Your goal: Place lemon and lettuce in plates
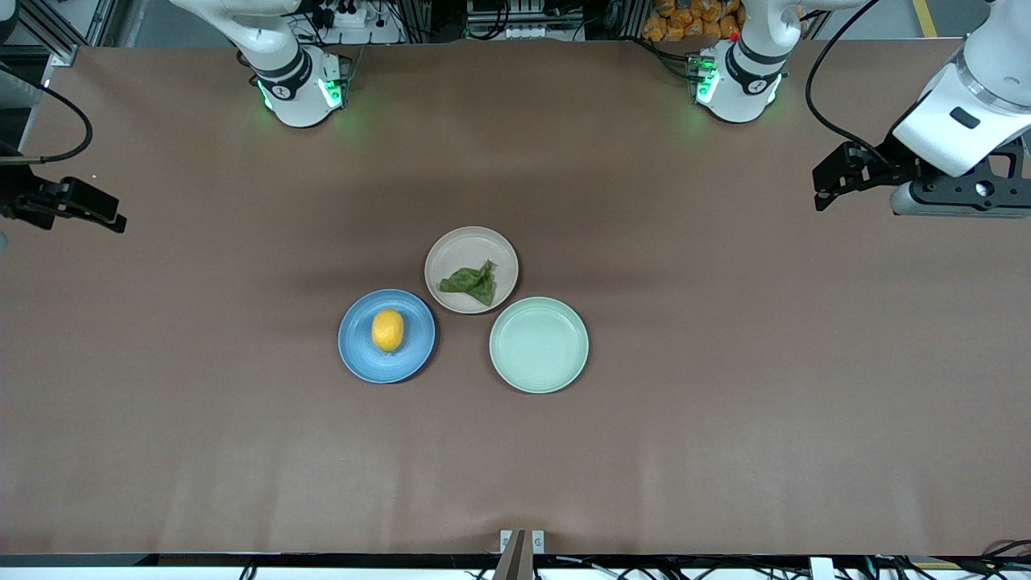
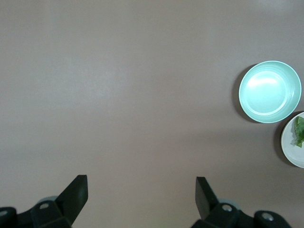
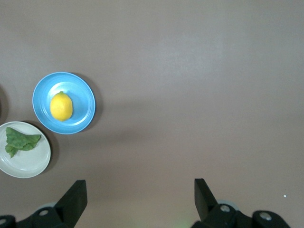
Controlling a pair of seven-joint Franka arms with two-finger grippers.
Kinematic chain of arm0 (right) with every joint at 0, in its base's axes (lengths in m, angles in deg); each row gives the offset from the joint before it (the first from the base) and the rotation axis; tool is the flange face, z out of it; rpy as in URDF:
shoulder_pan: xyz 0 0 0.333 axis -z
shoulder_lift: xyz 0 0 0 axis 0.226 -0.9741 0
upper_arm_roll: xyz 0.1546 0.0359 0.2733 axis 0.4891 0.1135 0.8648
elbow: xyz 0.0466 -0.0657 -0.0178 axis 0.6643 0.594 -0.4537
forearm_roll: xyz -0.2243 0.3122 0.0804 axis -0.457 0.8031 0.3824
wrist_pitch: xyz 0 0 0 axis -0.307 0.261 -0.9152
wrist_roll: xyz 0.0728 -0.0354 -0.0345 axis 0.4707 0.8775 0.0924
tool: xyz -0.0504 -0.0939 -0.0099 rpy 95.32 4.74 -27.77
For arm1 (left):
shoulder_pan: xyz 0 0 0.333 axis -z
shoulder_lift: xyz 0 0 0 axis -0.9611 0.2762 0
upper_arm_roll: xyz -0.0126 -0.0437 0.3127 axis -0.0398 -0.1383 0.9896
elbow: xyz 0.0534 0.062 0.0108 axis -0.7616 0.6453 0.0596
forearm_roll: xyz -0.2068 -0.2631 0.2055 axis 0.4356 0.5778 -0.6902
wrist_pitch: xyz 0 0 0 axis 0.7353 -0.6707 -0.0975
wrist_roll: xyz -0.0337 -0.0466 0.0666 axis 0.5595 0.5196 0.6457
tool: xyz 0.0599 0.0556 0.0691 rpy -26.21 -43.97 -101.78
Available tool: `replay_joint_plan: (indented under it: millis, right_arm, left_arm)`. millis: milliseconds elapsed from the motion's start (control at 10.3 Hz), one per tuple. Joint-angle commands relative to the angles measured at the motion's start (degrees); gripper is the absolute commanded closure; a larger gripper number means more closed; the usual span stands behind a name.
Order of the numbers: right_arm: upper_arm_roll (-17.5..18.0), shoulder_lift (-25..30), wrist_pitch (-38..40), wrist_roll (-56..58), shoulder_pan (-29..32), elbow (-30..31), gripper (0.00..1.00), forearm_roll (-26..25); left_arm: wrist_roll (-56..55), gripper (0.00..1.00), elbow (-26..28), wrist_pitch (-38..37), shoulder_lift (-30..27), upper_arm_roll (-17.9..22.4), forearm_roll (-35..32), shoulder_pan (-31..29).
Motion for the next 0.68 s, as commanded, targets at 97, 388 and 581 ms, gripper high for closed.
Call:
replay_joint_plan:
  millis: [97, 388, 581]
  right_arm:
    - [-0.4, 0.9, 0.2, -1.1, 0.7, 1.2, 0.00, 0.4]
    - [-0.4, 3.2, -4.0, -1.1, 1.4, 5.7, 0.00, 0.3]
    - [-0.4, 3.9, -4.9, -1.1, 1.4, 6.6, 0.00, 0.2]
  left_arm:
    - [1.7, 0.00, -0.6, -0.4, 0.0, 0.1, -0.3, -0.1]
    - [1.7, 0.00, -0.6, -0.3, 0.0, 0.1, -0.3, -0.2]
    - [1.7, 0.00, -0.6, -0.3, 0.0, 0.1, -0.3, -0.2]
